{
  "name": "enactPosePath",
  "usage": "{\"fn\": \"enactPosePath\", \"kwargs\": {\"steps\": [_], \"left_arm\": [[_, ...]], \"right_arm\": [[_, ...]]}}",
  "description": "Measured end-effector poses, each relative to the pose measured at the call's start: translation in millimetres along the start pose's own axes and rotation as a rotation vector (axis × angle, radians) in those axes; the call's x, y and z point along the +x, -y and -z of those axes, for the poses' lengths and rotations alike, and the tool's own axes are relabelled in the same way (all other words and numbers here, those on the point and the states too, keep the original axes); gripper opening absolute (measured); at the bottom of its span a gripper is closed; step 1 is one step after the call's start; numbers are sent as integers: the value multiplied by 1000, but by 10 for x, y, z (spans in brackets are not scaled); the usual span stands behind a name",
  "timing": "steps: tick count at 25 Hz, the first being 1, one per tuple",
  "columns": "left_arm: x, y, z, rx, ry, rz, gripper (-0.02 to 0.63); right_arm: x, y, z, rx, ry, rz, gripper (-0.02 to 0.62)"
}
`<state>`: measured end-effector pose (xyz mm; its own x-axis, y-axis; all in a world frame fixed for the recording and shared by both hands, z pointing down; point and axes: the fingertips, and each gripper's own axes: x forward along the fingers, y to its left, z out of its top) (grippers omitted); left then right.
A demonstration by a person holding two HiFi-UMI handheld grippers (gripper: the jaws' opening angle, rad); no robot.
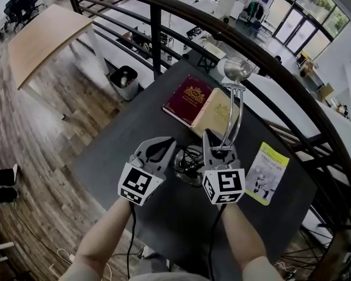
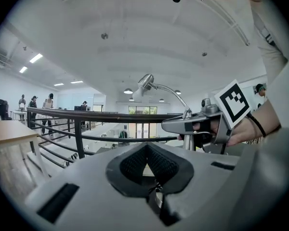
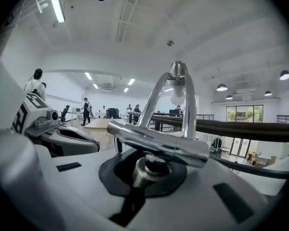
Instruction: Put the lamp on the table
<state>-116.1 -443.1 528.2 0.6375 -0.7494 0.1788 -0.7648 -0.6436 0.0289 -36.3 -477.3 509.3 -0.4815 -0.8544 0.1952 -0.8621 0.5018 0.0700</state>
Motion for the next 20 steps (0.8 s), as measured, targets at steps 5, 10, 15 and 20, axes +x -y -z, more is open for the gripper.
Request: {"fn": "enactPosePath", "kwargs": {"steps": [5,10,15,20], "left_arm": [[100,-76,260,-13,-41,0,5],[155,-103,491,-65,-82,-9,5],[165,-102,579,-94,-90,-19,5],[141,-121,642,-95,-110,-22,5]], "right_arm": [[277,16,250,-31,18,21,-2],[376,-49,249,-106,92,14,-2],[424,-184,226,-141,111,-17,-2],[388,-375,293,-166,94,-34,-1]]}}
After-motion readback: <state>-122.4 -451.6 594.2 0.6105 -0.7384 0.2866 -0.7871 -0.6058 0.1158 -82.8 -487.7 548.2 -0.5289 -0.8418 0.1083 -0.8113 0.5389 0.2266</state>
